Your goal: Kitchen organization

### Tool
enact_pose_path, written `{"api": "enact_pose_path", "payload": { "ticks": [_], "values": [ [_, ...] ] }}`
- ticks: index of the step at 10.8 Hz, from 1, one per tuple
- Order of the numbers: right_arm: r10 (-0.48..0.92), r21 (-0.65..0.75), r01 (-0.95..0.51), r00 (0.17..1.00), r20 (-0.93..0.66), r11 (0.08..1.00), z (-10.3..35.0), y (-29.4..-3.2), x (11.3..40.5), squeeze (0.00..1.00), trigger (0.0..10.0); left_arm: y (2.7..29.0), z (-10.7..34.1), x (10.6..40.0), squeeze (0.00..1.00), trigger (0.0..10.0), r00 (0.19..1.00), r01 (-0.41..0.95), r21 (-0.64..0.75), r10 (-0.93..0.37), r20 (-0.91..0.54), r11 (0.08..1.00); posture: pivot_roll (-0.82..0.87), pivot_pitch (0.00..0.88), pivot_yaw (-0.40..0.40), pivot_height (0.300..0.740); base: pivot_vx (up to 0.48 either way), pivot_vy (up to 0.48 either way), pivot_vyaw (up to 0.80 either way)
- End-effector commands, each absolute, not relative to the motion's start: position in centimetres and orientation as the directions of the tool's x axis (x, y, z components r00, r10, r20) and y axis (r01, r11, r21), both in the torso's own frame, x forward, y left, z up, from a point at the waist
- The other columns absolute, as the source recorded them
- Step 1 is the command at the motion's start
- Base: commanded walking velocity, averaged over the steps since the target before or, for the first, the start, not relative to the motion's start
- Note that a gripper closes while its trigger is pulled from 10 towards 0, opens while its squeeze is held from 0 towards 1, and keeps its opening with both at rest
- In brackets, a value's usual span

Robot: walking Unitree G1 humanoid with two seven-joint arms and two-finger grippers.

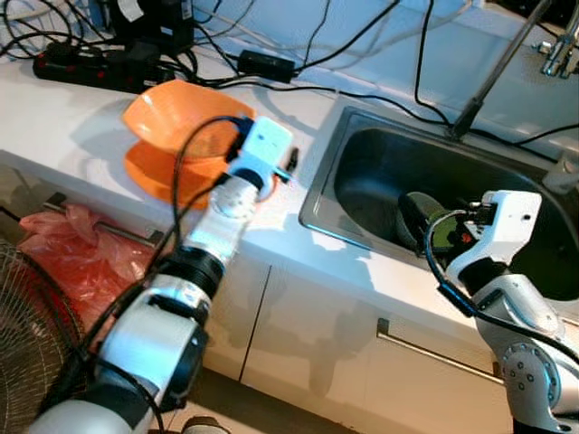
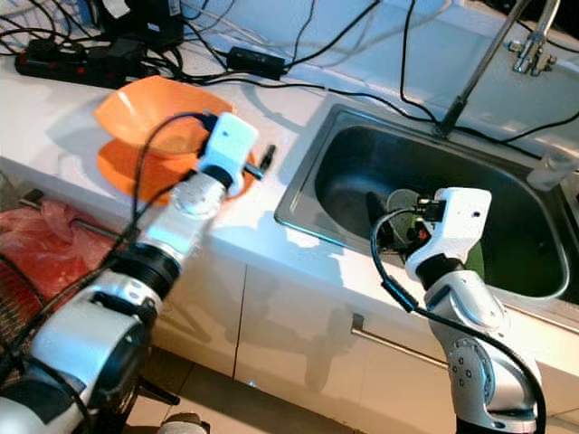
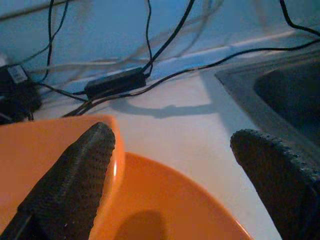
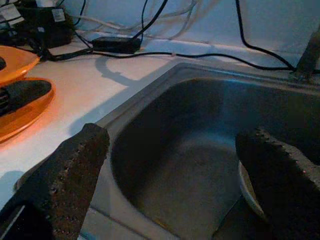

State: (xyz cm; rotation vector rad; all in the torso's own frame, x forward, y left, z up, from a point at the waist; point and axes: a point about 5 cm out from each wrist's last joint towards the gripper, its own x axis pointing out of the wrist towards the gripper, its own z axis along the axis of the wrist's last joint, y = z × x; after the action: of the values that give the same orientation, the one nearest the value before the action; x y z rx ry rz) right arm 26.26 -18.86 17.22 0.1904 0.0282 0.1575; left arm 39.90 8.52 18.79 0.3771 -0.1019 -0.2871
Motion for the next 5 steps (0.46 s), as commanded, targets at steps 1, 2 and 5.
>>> {"api": "enact_pose_path", "payload": {
  "ticks": [1,2,5],
  "values": [
    [0.134,0.178,-0.13,0.991,-0.01,0.975,17.7,-19.6,26.0,1.0,10.0,7.0,19.5,39.9,0.0,10.0,0.936,0.307,0.359,-0.348,0.056,0.882,0.19,0.0,-0.182,0.74,0.0,0.0,0.0],
    [0.129,0.177,-0.126,0.992,-0.009,0.976,17.7,-19.6,26.0,1.0,10.0,5.9,19.2,39.6,0.0,10.0,0.917,0.359,0.342,-0.396,0.045,0.869,0.19,0.0,-0.177,0.74,0.0,0.0,0.0],
    [0.117,0.18,-0.115,0.993,-0.005,0.977,17.8,-19.7,26.1,1.0,10.0,5.0,20.9,39.6,0.0,10.0,0.897,0.373,0.349,-0.431,0.102,0.86,0.19,0.0,-0.175,0.74,0.0,0.0,0.0]
  ]
}}
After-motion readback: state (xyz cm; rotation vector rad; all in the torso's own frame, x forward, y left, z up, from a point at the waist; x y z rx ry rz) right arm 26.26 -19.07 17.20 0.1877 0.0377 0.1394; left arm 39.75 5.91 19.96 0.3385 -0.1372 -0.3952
